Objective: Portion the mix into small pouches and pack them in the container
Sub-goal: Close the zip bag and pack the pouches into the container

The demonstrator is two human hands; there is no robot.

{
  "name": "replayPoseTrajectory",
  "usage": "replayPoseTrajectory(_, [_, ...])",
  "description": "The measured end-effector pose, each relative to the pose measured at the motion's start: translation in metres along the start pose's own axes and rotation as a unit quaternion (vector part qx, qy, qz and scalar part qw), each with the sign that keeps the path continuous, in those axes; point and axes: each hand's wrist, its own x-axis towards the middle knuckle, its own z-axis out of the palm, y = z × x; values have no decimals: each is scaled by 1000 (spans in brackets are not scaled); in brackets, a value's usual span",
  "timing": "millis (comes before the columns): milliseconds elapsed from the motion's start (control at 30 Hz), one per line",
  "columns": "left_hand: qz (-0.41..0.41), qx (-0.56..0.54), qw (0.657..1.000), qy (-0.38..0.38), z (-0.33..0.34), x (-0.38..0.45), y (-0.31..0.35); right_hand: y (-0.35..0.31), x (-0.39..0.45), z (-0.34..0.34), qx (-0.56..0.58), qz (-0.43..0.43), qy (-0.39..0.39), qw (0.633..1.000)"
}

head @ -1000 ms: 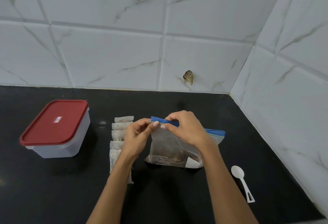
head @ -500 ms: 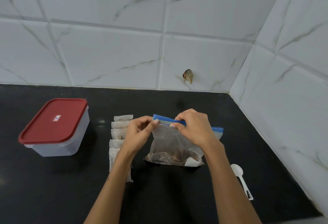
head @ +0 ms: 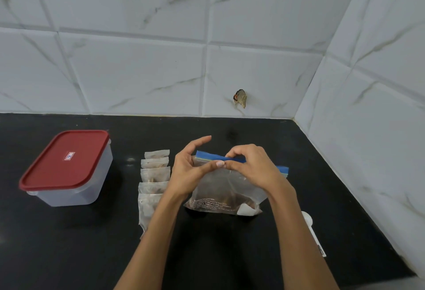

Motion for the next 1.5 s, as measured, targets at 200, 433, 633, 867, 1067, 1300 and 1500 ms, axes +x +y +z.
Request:
replayPoseTrajectory(200, [1, 10, 1000, 6, 1, -1, 2, 1, -9, -14, 32, 7, -64, 997])
replayPoseTrajectory(433, [-5, 17, 1000, 14, 0, -2, 1, 10, -12, -12, -43, 31, -23, 998])
replayPoseTrajectory(633, [-11, -9, 1000, 28, -2, -5, 0, 11, -14, -10, -37, 31, 12, 999])
replayPoseTrajectory(867, [-23, 5, 999, 42, -8, -6, -1, 21, -20, -17, -27, 50, 48, 997])
replayPoseTrajectory(1067, [-13, 14, 999, 31, -8, -9, -1, 20, -25, -13, -51, 53, 37, 997])
replayPoseTrajectory(1300, [-14, 5, 1000, 9, -11, -10, 4, 22, -29, -15, -119, 81, 8, 990])
replayPoseTrajectory(1500, [-9, 8, 1000, 13, -12, -9, 4, 26, -33, -18, -145, 95, 33, 984])
